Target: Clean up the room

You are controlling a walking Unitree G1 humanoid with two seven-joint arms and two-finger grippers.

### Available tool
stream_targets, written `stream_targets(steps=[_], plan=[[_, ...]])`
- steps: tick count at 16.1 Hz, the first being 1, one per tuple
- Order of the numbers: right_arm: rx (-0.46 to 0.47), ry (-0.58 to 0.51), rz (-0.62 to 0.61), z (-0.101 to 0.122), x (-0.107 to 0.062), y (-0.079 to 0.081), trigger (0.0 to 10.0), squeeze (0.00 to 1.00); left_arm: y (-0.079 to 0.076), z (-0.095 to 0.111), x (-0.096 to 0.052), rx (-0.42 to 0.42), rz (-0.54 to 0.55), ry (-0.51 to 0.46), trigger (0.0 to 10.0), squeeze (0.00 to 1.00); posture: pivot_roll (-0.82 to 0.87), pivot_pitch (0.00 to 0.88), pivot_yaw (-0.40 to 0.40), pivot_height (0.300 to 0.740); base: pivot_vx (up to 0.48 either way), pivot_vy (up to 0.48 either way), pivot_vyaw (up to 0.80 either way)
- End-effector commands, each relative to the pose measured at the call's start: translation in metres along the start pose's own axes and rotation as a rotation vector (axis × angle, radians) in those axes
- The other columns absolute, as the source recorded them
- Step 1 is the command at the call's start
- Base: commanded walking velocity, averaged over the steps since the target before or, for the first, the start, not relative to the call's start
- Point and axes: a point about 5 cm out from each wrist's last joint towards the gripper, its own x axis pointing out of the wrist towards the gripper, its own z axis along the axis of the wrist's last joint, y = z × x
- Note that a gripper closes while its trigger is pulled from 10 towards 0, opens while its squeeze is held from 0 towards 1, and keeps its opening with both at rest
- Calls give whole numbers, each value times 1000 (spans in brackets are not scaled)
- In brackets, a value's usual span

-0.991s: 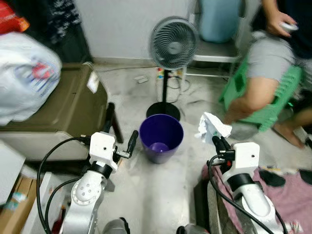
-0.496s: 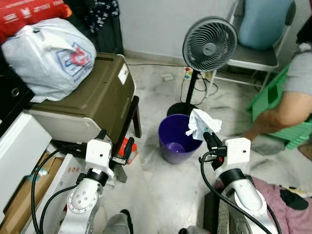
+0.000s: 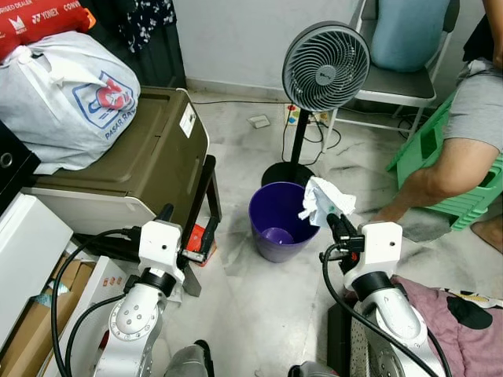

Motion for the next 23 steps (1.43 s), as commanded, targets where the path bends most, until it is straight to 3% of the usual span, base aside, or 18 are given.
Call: stream_targets(steps=[1,19,23], plan=[[5,12,-8,-2,0,-2,10000,0,1,1,1,9,-2,-1,10000,0,-24,96,10,740,0,0,0],[-6,15,-20,-4,0,-5,10000,0,-1,1,2,2,-10,4,10000,0,-32,109,10,740,336,0,0],[2,20,-22,-5,1,-5,10000,0,1,1,2,8,-12,6,10000,0,-31,111,16,740,346,0,478]])
